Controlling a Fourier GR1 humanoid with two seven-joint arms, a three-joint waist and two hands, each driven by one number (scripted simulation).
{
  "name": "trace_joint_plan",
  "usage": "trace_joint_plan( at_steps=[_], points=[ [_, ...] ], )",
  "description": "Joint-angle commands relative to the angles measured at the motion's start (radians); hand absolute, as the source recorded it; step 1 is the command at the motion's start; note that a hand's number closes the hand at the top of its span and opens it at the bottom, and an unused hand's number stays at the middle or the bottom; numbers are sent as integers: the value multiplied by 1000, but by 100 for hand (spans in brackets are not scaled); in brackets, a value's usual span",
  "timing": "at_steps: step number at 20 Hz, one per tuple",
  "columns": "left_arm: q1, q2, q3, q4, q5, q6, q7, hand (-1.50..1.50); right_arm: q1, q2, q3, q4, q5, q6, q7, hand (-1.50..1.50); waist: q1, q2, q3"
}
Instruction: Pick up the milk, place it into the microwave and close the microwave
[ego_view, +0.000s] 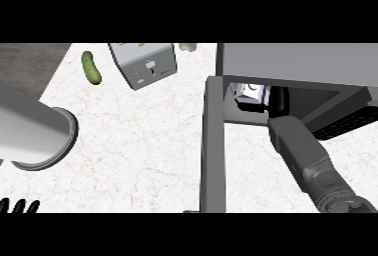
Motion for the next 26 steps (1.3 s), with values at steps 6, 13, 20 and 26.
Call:
trace_joint_plan(
  at_steps=[6, 13, 20, 26],
  points=[
    [-32, 6, 7, 5, -4, 1, 4, -150, -85, -76, -24, 37, 12, -44, -38, 150, 16, 9, 1],
    [-37, -4, 6, 34, -14, 1, -6, -150, -92, -71, -60, 24, 3, -146, -123, 150, 34, 17, 1],
    [-67, 24, 12, 52, -1, -18, 10, -150, -142, -86, -74, 53, 21, -319, -78, 150, 51, 25, 0],
    [-94, 3, -19, 55, -28, 8, 33, -150, -143, -67, -84, 56, 28, -359, -85, 150, 51, 30, 2]
  ],
)
